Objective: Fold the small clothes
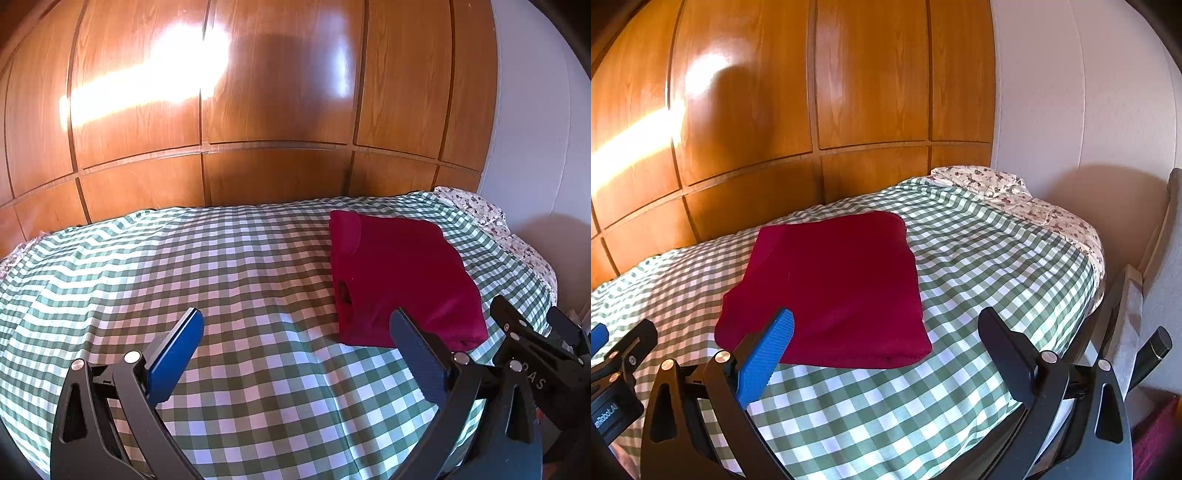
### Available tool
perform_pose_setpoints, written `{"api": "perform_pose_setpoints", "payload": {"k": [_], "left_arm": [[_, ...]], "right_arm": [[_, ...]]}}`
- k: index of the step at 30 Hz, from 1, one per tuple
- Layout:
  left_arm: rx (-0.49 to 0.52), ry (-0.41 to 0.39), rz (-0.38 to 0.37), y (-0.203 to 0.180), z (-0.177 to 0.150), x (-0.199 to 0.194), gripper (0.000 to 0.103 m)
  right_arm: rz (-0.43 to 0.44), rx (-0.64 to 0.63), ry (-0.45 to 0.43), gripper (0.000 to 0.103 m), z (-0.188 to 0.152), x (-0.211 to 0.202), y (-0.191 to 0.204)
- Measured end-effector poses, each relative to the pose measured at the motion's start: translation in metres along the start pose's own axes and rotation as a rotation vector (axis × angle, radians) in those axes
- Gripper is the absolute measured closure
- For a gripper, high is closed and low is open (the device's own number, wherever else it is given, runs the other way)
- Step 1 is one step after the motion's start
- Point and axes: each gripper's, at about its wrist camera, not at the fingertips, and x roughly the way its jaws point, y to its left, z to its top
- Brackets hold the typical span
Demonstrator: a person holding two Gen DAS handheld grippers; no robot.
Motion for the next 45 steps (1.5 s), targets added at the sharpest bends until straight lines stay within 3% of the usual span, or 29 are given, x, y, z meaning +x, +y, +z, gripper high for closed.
{"api": "perform_pose_setpoints", "payload": {"k": [36,42,45], "left_arm": [[0.006,0.000,0.021,-0.001,-0.003,0.005,0.003],[0.004,0.048,0.034,0.002,-0.007,0.018,0.003],[0.005,0.083,0.049,0.008,-0.011,0.029,0.003]], "right_arm": [[0.008,-0.005,0.012,0.004,-0.008,0.005,0.005],[0.020,-0.003,0.021,0.004,-0.009,0.008,0.004],[0.041,0.056,0.032,0.004,-0.001,0.016,-0.012]]}}
